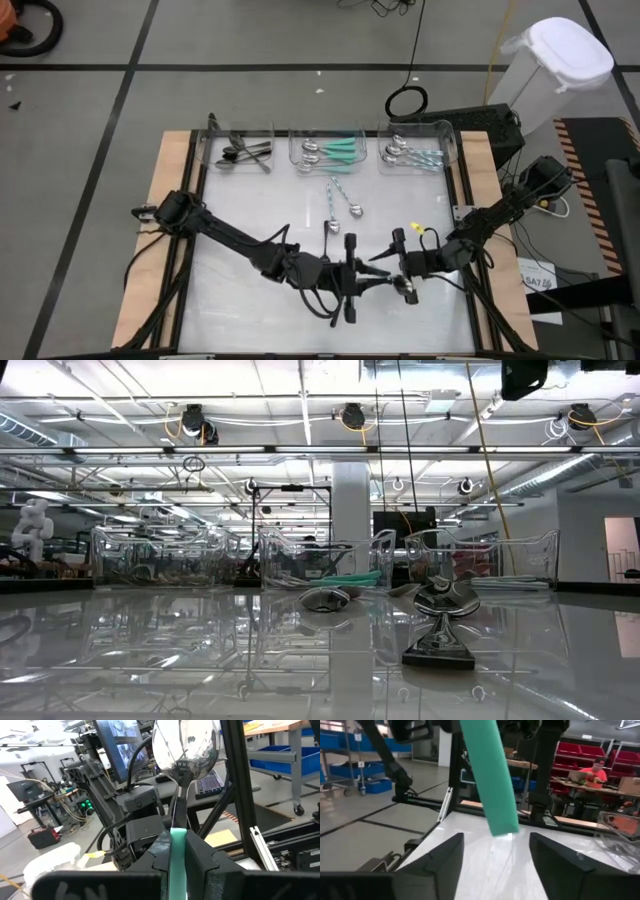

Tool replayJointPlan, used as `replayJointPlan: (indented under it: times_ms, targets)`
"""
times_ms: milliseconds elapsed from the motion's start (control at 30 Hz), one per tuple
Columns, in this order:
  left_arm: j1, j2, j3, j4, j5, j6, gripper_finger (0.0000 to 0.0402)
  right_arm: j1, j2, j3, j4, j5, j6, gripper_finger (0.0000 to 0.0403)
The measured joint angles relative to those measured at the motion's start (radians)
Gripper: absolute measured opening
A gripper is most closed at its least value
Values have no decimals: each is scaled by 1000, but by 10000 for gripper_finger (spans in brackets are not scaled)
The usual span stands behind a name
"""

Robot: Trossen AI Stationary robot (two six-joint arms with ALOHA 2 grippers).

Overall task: Sort silverware by color (type)
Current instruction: Put the green spoon into the center transparent bin

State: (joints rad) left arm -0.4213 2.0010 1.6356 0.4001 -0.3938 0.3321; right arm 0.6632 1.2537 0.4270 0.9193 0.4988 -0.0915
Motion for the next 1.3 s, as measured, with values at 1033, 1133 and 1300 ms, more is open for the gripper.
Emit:
replayJointPlan:
  times_ms: [1033,1133,1300]
  targets:
    - [14,29,1,-235,-124,-218,115,21,-3,38,-79,133,10,81]
    - [14,20,38,-430,-175,-303,160,19,-14,37,-108,157,6,81]
    - [-14,15,228,-906,-238,-435,193,20,-70,94,-359,185,105,81]
